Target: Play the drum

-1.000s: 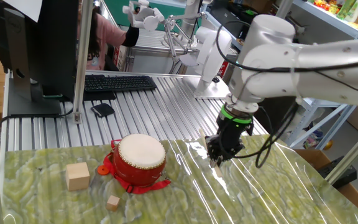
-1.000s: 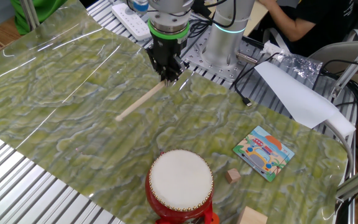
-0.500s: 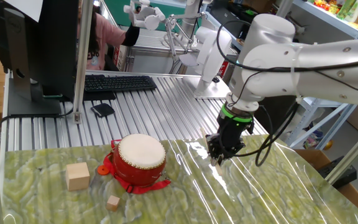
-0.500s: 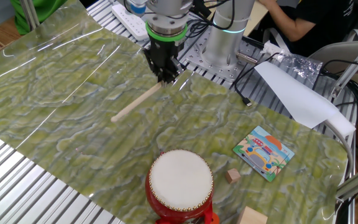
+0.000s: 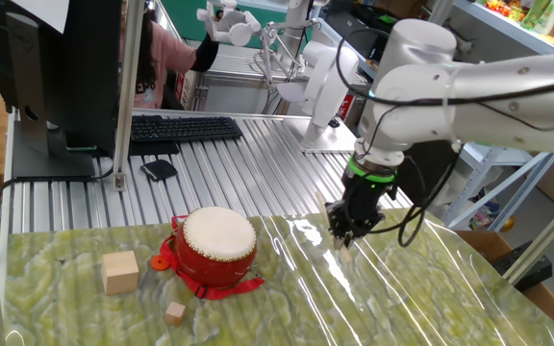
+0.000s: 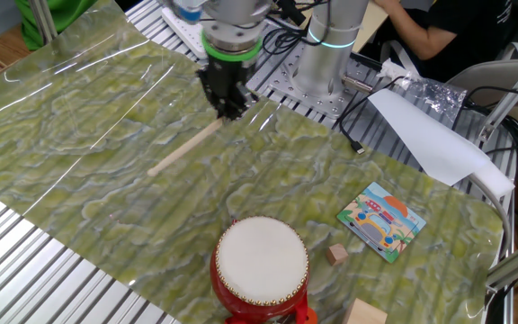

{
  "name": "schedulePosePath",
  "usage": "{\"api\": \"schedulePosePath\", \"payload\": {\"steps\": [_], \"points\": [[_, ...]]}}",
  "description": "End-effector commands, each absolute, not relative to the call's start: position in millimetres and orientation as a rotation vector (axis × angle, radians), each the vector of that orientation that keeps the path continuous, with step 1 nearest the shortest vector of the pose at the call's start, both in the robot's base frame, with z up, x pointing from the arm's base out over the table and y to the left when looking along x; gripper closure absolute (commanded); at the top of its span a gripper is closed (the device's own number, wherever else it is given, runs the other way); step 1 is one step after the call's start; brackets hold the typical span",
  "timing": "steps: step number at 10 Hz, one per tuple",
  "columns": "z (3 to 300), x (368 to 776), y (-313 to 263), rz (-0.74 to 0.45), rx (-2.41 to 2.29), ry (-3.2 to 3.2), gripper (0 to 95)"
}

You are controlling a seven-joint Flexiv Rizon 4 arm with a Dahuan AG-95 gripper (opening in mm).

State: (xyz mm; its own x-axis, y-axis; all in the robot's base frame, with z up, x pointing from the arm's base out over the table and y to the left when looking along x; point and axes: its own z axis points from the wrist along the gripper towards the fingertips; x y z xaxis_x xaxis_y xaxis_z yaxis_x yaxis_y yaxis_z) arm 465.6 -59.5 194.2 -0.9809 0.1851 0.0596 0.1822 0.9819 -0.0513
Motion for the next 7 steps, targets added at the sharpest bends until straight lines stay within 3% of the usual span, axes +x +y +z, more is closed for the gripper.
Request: {"api": "schedulePosePath", "payload": {"steps": [1, 7], "points": [[190, 472, -74, 0.083, -0.259, -3.068, 95.0], [160, 490, -93, 0.145, -0.261, -3.068, 95.0]]}}
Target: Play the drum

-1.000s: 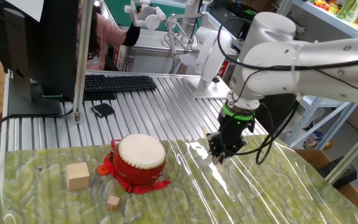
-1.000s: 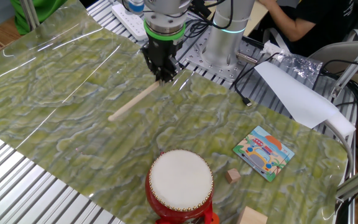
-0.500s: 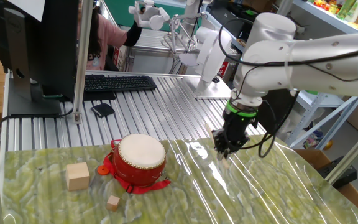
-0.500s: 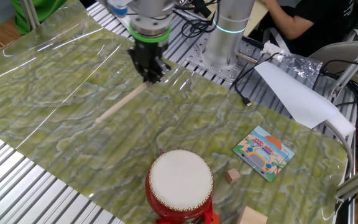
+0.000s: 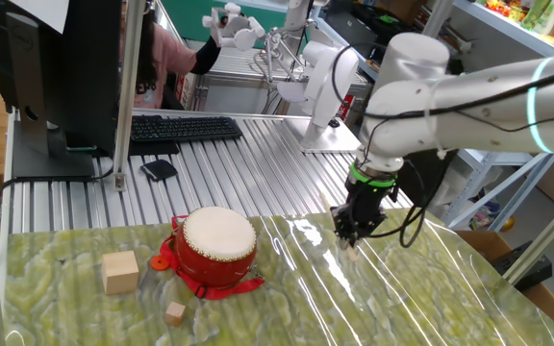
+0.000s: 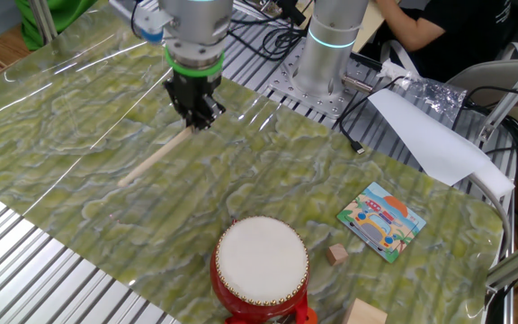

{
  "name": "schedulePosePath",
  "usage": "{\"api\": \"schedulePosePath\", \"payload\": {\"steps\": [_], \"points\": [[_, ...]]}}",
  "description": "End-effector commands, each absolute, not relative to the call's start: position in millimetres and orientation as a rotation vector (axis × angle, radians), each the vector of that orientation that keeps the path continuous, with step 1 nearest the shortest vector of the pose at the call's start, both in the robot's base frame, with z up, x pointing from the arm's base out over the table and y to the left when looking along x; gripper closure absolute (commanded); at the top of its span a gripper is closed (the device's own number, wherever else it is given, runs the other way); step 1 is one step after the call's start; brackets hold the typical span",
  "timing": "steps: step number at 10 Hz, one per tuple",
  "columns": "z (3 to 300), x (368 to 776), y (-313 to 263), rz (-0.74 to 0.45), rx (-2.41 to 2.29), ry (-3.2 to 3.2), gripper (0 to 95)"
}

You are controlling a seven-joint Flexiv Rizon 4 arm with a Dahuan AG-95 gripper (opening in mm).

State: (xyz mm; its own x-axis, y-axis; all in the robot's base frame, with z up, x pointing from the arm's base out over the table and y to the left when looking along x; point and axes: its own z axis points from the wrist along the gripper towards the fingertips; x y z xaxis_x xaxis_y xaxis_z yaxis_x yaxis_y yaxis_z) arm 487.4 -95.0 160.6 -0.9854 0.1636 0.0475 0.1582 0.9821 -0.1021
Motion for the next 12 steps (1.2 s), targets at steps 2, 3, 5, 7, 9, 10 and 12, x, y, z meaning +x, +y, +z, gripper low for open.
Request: {"api": "schedulePosePath", "payload": {"steps": [2, 3, 5, 7, 9, 10, 12], "points": [[149, 497, -95, 0.142, -0.277, -3.067, 95.0], [142, 500, -98, 0.140, -0.277, -3.067, 95.0], [127, 503, -104, 0.138, -0.281, -3.065, 95.0], [113, 505, -104, 0.134, -0.278, -3.065, 95.0], [105, 506, -108, 0.122, -0.276, -3.064, 95.0], [104, 506, -109, 0.117, -0.275, -3.060, 95.0], [96, 506, -112, 0.096, -0.279, -3.053, 95.0]]}}
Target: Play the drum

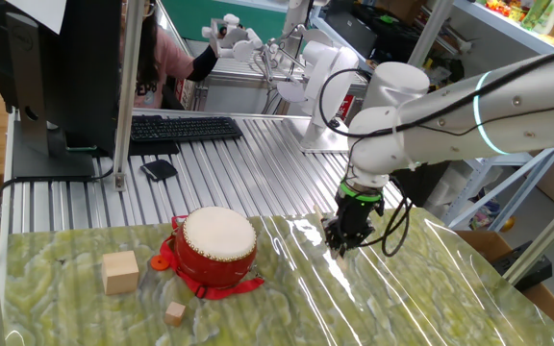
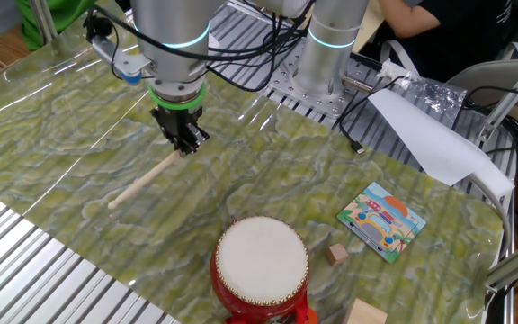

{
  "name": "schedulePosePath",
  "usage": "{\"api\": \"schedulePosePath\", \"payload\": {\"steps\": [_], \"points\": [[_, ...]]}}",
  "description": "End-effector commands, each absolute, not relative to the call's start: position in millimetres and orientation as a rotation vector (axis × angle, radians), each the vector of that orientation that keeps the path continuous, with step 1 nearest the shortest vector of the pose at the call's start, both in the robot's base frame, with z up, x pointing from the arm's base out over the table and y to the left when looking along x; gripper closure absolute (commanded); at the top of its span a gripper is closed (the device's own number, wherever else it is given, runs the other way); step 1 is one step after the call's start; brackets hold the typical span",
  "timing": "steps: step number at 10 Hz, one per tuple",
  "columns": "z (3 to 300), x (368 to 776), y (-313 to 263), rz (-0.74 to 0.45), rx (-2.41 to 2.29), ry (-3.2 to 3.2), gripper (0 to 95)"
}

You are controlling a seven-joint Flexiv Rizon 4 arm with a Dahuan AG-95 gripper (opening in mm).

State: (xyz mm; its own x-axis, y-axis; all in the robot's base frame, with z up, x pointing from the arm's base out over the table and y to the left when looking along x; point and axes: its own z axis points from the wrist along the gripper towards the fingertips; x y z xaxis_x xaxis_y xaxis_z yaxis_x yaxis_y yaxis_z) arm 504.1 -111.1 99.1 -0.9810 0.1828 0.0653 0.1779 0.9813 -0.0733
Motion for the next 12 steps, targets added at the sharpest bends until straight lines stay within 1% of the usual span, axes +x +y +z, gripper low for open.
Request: {"api": "schedulePosePath", "payload": {"steps": [1, 12], "points": [[91, 507, -111, 0.082, -0.289, -3.051, 95.0], [63, 508, -106, 0.044, -0.324, -3.046, 95.0]]}}
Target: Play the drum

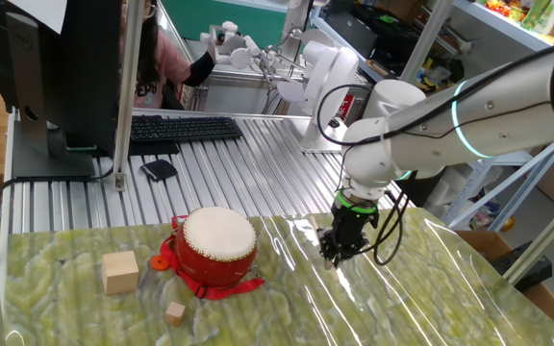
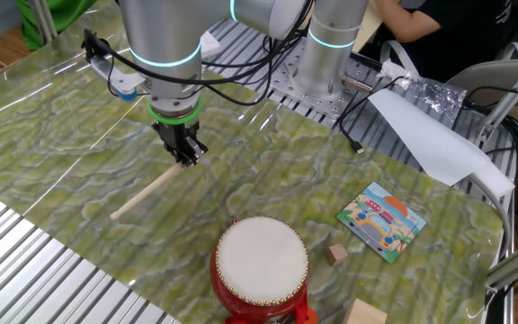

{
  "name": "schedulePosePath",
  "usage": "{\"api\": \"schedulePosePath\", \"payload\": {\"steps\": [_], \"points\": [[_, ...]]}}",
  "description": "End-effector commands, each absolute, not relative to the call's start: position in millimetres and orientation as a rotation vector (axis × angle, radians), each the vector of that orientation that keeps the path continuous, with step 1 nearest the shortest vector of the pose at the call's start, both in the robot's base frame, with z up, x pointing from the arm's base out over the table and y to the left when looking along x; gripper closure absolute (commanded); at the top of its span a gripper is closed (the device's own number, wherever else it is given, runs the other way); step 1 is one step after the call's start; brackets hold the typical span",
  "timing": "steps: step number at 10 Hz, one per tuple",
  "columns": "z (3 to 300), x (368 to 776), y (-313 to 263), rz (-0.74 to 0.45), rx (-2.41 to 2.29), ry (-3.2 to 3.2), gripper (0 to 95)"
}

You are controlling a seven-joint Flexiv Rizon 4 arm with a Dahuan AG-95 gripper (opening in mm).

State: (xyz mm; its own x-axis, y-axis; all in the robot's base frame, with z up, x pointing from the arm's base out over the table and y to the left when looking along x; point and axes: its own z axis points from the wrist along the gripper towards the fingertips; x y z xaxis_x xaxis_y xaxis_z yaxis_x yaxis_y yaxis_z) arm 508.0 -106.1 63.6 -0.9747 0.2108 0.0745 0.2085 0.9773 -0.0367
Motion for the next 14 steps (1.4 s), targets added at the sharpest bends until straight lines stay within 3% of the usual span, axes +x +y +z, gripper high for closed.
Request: {"api": "schedulePosePath", "payload": {"steps": [1, 14], "points": [[61, 508, -105, 0.043, -0.332, -3.046, 95.0], [35, 508, -104, 0.007, -0.357, -3.049, 95.0]]}}
